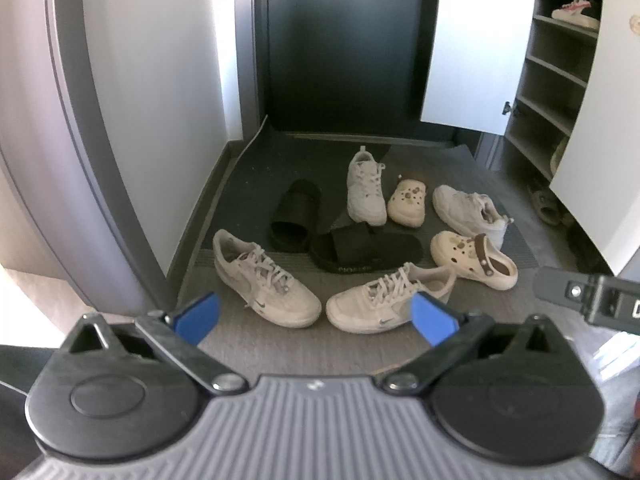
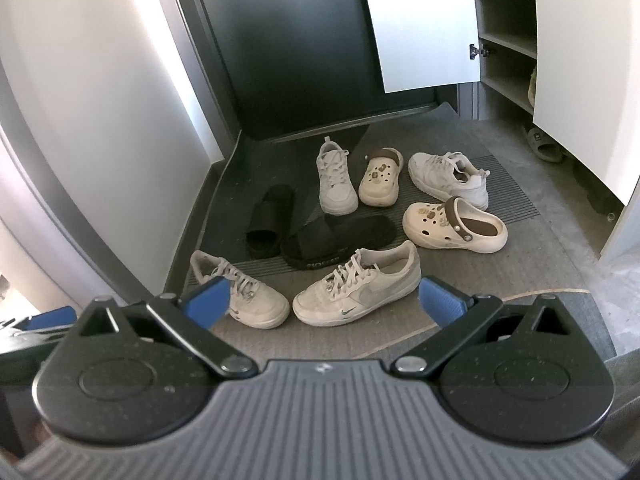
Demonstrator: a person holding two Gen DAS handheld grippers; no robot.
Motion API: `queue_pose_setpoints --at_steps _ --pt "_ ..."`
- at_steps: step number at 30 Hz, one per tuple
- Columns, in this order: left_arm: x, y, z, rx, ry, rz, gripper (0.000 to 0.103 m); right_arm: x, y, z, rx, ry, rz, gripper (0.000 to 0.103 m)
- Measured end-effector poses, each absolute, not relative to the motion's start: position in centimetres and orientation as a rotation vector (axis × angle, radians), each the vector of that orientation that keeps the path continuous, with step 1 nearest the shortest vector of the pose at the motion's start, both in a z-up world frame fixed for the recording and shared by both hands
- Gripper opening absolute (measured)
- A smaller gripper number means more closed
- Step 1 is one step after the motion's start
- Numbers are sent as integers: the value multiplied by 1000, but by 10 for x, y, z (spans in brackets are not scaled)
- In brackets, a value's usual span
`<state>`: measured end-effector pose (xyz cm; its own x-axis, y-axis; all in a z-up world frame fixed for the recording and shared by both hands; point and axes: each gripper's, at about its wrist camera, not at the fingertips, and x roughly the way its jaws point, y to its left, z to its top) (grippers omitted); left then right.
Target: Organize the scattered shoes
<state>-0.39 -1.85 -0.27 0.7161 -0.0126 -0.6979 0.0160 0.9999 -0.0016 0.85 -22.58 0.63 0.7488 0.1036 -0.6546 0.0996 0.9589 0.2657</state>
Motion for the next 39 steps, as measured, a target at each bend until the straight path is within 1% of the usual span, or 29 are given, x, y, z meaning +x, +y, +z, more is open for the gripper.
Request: queue_pose_setpoints --at_steps 31,39 --pt "-7 -15 0 -29 778 -49 103 5 -225 4 263 725 -5 103" --pt "-11 6 9 -160 710 -95 103 -11 -226 15 228 611 -33 103"
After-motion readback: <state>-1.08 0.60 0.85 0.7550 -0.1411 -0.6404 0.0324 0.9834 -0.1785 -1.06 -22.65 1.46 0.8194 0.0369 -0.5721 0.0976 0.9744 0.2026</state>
